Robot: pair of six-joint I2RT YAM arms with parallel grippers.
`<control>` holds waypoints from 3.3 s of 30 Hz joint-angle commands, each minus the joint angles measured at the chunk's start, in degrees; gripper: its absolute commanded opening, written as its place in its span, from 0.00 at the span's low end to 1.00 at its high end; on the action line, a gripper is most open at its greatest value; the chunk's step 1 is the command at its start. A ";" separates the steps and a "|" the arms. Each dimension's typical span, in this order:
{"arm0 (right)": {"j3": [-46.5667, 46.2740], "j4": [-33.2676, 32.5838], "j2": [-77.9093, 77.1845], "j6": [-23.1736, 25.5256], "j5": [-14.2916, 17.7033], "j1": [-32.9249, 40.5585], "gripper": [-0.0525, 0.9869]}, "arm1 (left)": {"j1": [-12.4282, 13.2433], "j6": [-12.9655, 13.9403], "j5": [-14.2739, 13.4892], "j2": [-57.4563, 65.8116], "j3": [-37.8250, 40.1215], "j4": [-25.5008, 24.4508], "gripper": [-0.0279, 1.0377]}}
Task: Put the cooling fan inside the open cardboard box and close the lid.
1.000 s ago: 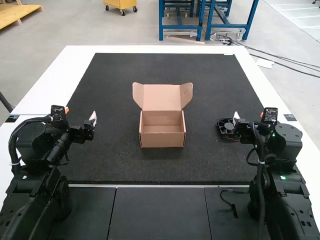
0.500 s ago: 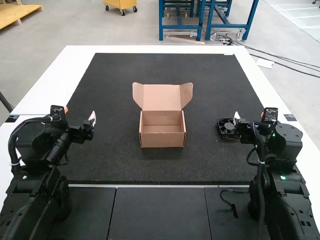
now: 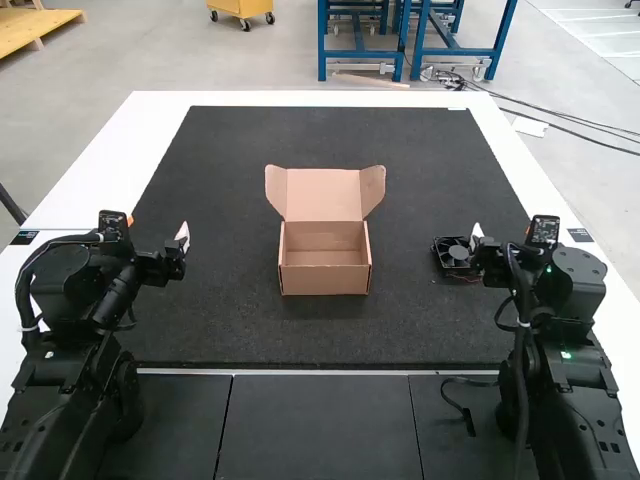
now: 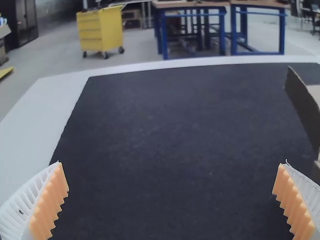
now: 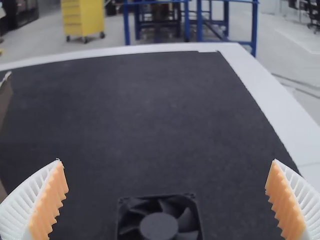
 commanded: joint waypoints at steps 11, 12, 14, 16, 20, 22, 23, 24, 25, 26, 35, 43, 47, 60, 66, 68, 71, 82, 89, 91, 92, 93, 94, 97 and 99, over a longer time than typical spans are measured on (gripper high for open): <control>-8.71 -0.69 -0.65 2.12 0.82 -0.69 0.93 | 0.47 -0.52 0.44 -0.75 -0.34 0.49 0.94; -8.80 -0.69 -0.65 2.12 0.38 -0.60 0.93 | 0.38 -0.44 0.44 -0.75 -0.34 0.49 0.93; -8.71 -0.51 -0.65 2.21 -0.06 -0.34 0.93 | 0.38 -0.70 0.44 -0.75 -0.43 0.58 0.93; -8.71 -0.07 -0.56 2.30 -0.76 -0.25 0.93 | 0.64 -1.23 0.44 -0.75 -0.34 0.84 0.93; -8.71 4.85 -0.56 2.30 -3.23 -0.25 0.93 | 0.82 -4.39 0.44 -0.75 -0.25 7.70 0.93; -8.62 7.22 -0.65 2.21 -3.40 -0.34 0.93 | 0.82 -4.48 0.53 -0.75 0.28 9.45 0.93; -8.53 7.75 -0.56 2.30 -3.40 -0.25 0.93 | 0.82 -4.48 0.53 -0.75 1.07 9.19 0.93; -8.36 9.07 -0.65 2.30 -3.49 -0.25 0.93 | 0.82 -4.48 0.53 -0.75 1.95 8.93 0.93; -7.48 10.21 -0.65 2.30 -3.93 -0.43 0.93 | 0.82 -4.48 0.53 -0.75 2.83 8.93 0.93; -6.60 10.30 -0.65 2.65 -4.19 -0.51 0.93 | 0.82 -4.48 0.53 -0.75 3.62 9.19 0.93; 3.68 15.39 6.74 2.56 -4.54 -1.22 0.93 | 0.55 -4.39 -2.55 4.17 12.93 10.24 0.93; 18.18 13.72 19.48 1.07 -7.71 -2.01 0.93 | 0.73 -4.30 -4.13 16.56 25.41 5.41 0.94; 27.68 4.76 24.58 0.28 -9.20 -2.01 0.93 | 0.47 -1.67 -4.39 21.57 32.09 -0.57 0.94; 48.86 -26.62 37.32 8.72 -8.06 -2.36 0.93 | -0.59 -1.40 0.62 35.19 42.64 -18.67 0.94; 50.35 -35.85 41.63 5.55 -1.64 -3.24 0.93 | -4.72 -1.40 5.19 36.25 45.01 -18.58 0.92; 51.58 -37.96 43.48 4.94 -0.85 -3.41 0.93 | -7.18 -1.49 5.10 37.21 46.07 -18.50 0.92; 53.78 -40.50 47.43 2.56 -0.85 -3.41 0.93 | -11.31 -1.67 4.93 39.94 48.88 -21.31 0.93; 57.82 -43.40 58.15 -0.86 -0.68 -3.06 0.93 | -23.53 -8.79 4.22 42.93 51.87 -27.81 0.93; 58.35 -44.90 63.34 -0.86 1.43 -3.41 0.93 | -30.91 -9.75 3.87 43.28 51.25 -31.68 0.93; 58.79 -44.90 64.92 -0.95 2.58 -3.41 0.93 | -33.20 -9.66 3.08 43.19 50.81 -32.47 0.93; 58.97 -44.81 65.54 -0.95 3.02 -3.41 0.93 | -34.25 -9.58 2.20 43.10 50.64 -32.73 0.93; 58.97 -44.81 66.24 -0.95 3.19 -3.41 0.93 | -35.22 -9.40 1.41 43.10 50.46 -33.09 0.93; 59.23 -44.90 66.85 -0.95 3.28 -3.41 0.93 | -36.10 -9.22 0.18 43.10 50.20 -33.35 0.93; 59.76 -45.51 68.61 -0.95 3.28 -3.41 0.93 | -37.50 -6.59 -2.81 42.93 49.41 -33.96 0.93; 59.84 -46.66 70.02 -1.13 3.54 -3.41 0.93 | -37.68 -4.83 -3.95 42.75 49.14 -34.40 0.93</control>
